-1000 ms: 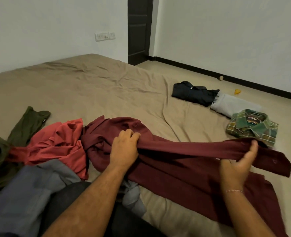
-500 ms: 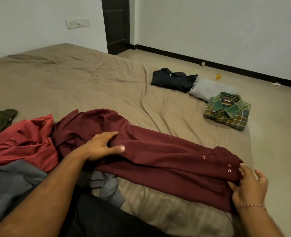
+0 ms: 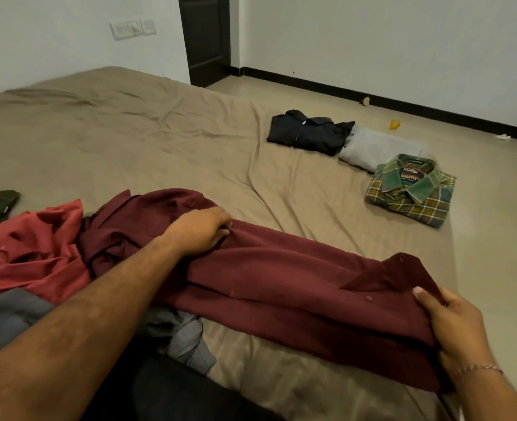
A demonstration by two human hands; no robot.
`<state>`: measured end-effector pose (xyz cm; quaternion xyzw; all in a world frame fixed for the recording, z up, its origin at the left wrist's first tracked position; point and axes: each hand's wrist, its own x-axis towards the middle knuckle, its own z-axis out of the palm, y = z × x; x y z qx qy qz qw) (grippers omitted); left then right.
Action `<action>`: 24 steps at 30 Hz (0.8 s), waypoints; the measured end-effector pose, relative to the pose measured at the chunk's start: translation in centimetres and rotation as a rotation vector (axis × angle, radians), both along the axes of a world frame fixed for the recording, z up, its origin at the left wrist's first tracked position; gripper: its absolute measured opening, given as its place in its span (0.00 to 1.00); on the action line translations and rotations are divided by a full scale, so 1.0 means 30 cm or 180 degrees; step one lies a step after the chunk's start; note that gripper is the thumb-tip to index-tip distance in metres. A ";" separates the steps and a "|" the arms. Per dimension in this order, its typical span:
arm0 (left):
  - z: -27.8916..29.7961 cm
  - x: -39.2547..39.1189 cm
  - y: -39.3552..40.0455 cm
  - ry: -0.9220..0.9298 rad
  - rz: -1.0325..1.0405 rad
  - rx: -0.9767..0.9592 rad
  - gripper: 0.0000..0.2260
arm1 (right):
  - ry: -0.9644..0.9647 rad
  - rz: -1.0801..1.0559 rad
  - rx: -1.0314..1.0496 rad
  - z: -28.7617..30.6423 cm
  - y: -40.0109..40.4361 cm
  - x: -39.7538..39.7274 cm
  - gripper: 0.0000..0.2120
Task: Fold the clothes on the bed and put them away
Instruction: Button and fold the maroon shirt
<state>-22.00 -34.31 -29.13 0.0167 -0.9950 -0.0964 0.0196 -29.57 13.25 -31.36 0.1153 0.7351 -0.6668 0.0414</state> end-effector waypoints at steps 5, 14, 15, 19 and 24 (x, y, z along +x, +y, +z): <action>0.024 0.049 -0.067 0.0736 0.0395 0.0311 0.03 | 0.0163 -0.0193 -0.0172 0.074 0.015 -0.025 0.05; 0.046 -0.093 -0.153 -0.0226 0.0317 0.0254 0.06 | 0.0234 -0.0034 0.0513 -0.016 0.014 -0.075 0.12; 0.033 -0.108 -0.149 -0.0360 0.0398 0.0152 0.10 | 0.0221 -0.0139 0.0685 -0.026 0.026 -0.075 0.16; -0.008 -0.102 -0.015 0.0229 0.0546 -0.0373 0.22 | 0.0862 -0.0309 0.2117 0.021 0.032 -0.057 0.18; -0.089 -0.047 0.426 0.0562 -0.0086 -0.0039 0.30 | 0.2330 0.1012 0.2626 0.066 -0.161 0.021 0.17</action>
